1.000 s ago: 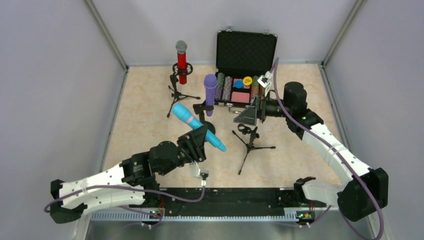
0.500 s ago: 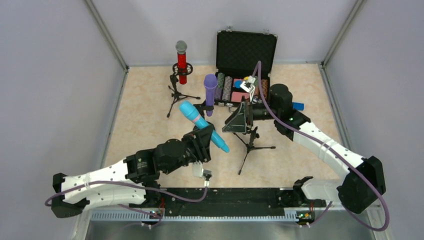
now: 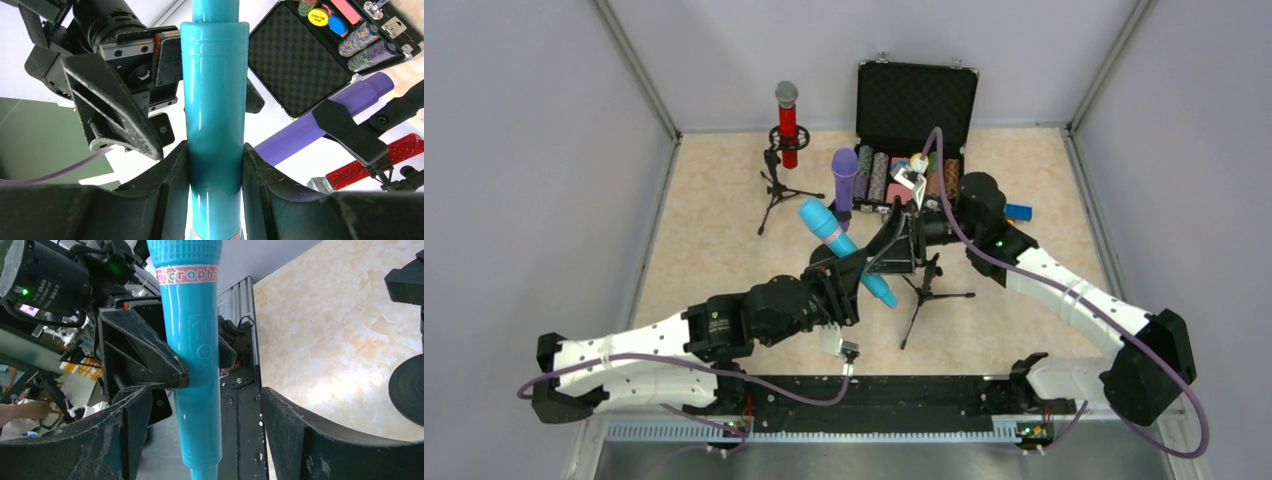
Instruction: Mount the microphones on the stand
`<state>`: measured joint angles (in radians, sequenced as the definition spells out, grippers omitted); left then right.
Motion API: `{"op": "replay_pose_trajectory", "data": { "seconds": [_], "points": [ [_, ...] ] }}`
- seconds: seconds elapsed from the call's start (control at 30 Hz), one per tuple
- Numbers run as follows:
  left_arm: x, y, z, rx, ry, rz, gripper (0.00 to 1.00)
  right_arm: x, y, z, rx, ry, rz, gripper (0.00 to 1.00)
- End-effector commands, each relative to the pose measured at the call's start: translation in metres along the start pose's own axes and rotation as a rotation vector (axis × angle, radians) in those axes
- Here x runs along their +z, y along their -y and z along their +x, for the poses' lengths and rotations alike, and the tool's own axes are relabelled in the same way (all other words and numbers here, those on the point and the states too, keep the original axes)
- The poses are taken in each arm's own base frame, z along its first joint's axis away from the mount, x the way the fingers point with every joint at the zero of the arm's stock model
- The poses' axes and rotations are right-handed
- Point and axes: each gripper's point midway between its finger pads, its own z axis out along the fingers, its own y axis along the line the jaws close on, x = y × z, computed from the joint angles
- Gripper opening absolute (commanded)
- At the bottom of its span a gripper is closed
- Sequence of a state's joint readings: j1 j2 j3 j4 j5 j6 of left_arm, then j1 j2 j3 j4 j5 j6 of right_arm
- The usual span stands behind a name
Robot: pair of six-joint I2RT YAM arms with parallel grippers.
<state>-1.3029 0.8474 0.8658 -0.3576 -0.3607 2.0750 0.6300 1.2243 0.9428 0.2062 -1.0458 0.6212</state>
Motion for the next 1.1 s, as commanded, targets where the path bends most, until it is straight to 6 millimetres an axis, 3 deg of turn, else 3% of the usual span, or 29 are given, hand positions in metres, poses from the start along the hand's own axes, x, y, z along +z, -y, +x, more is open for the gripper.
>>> {"op": "replay_pose_trajectory", "data": {
  "seconds": [0.0,0.37,0.57,0.6,0.7,0.8,0.93,0.97,1.0,1.03,1.07],
  "points": [
    [-0.012,-0.040,0.020,0.146,-0.061,-0.088,0.00,0.003,-0.017,-0.001,-0.064,0.004,-0.069,0.76],
    [-0.011,-0.045,0.020,0.164,-0.066,-0.077,0.00,0.013,-0.025,0.005,-0.066,-0.016,-0.122,0.68],
    [-0.011,-0.046,0.020,0.167,-0.065,-0.074,0.00,0.016,-0.023,0.007,-0.056,-0.026,-0.130,0.58],
    [-0.011,-0.046,0.020,0.167,-0.064,-0.072,0.00,0.016,-0.023,0.007,-0.058,-0.025,-0.132,0.55],
    [-0.011,-0.045,0.020,0.169,-0.065,-0.065,0.00,0.018,-0.021,0.006,-0.047,-0.025,-0.133,0.32],
    [-0.011,-0.043,0.020,0.165,-0.069,-0.058,0.00,0.019,-0.019,0.005,-0.038,-0.025,-0.130,0.00],
    [-0.011,-0.041,0.021,0.157,-0.070,-0.051,0.00,0.020,-0.017,0.004,-0.043,-0.016,-0.120,0.00],
    [-0.011,-0.041,0.020,0.153,-0.066,-0.052,0.03,0.020,-0.017,0.003,-0.047,-0.011,-0.115,0.00],
    [-0.011,-0.040,0.020,0.149,-0.063,-0.051,0.18,0.020,-0.017,0.002,-0.050,-0.006,-0.109,0.00],
    [-0.012,-0.041,0.020,0.140,-0.060,-0.055,0.46,0.020,-0.016,0.000,-0.057,0.000,-0.102,0.00],
    [-0.012,-0.040,0.019,0.134,-0.055,-0.058,0.68,0.020,-0.015,-0.001,-0.059,0.003,-0.095,0.00]
  ]
}}
